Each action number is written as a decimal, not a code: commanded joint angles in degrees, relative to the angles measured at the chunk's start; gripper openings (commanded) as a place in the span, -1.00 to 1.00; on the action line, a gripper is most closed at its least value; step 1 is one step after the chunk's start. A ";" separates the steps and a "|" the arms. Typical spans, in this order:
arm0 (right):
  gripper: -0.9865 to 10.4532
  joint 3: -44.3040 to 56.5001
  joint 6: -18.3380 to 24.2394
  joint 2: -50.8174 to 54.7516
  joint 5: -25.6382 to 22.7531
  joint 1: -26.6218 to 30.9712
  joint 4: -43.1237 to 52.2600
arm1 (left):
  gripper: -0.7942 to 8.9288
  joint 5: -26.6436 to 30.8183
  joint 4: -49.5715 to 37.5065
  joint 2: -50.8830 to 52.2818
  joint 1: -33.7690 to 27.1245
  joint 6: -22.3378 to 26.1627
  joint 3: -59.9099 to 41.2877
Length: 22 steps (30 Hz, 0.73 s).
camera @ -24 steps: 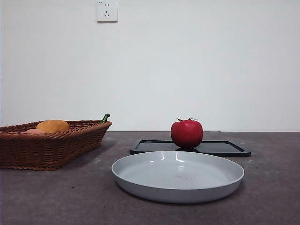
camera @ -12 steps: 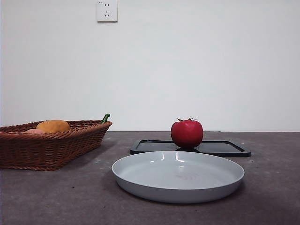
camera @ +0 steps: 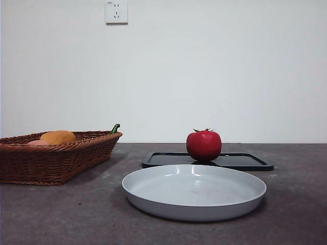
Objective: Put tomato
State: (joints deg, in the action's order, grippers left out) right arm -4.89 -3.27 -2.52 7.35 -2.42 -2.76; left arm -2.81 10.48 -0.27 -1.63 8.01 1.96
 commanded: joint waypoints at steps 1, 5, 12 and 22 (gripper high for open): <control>-0.81 2.03 -0.83 1.36 -0.37 0.04 0.63 | -0.82 0.09 0.59 0.09 -0.07 -0.11 -1.11; -0.81 4.31 -1.14 2.32 -0.39 0.04 -0.20 | -0.82 0.09 0.59 0.09 -0.07 -0.11 -1.11; -0.81 4.28 -1.01 2.32 -1.86 0.04 -6.69 | -0.82 0.09 0.59 0.09 -0.07 -0.11 -1.11; -0.81 4.28 -1.20 2.32 -1.79 0.02 -6.21 | -0.82 0.09 0.59 0.09 -0.07 -0.11 -1.11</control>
State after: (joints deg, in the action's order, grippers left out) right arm -0.93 -3.49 -0.34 5.74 -2.42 -9.37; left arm -2.81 10.48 -0.27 -1.63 8.01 1.96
